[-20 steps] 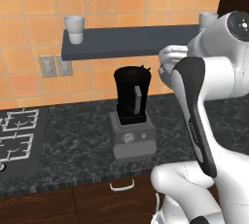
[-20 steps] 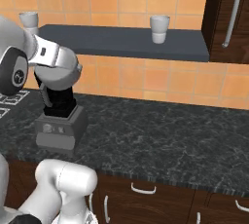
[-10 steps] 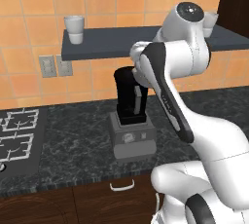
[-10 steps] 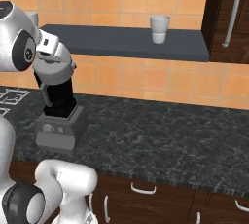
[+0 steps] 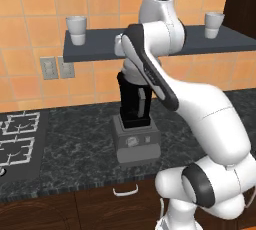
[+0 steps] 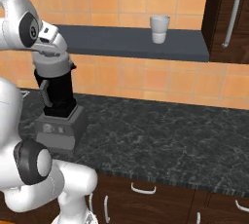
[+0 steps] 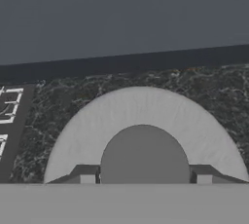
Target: Close the lid blender by securely placing the lid on top.
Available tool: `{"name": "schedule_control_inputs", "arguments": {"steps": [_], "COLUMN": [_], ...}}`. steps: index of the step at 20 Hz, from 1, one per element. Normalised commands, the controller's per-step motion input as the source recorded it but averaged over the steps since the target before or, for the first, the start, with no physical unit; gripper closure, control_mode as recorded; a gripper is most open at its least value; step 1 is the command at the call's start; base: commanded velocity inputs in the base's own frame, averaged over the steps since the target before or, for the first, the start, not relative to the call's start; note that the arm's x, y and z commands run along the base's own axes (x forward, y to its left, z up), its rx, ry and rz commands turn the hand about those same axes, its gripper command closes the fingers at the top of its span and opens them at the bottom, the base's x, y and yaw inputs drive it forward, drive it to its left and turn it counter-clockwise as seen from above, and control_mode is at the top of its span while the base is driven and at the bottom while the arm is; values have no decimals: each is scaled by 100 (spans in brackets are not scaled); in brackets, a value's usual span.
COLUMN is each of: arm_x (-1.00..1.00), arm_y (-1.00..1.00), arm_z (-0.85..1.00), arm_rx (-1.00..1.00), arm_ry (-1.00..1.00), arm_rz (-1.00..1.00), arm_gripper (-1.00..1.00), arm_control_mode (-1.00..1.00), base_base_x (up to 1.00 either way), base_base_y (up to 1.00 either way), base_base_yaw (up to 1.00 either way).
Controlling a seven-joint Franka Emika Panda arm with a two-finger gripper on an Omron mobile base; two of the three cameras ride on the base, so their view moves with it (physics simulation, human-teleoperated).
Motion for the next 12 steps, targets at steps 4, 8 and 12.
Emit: {"name": "schedule_control_inputs", "arguments": {"steps": [4, 8, 12], "arm_x": [2, 23, 17], "arm_y": [26, 1, 0], "arm_z": [-5, -30, -22], "arm_rx": [0, 1, 1], "arm_ry": [0, 0, 0], "arm_rz": [-5, -8, -12], "arm_gripper": [100, 100, 100], "arm_control_mode": [-100, -100, -100], "base_base_x": [0, 0, 0], "base_base_y": [0, 0, 0], "base_base_yaw": [0, 0, 0]}}
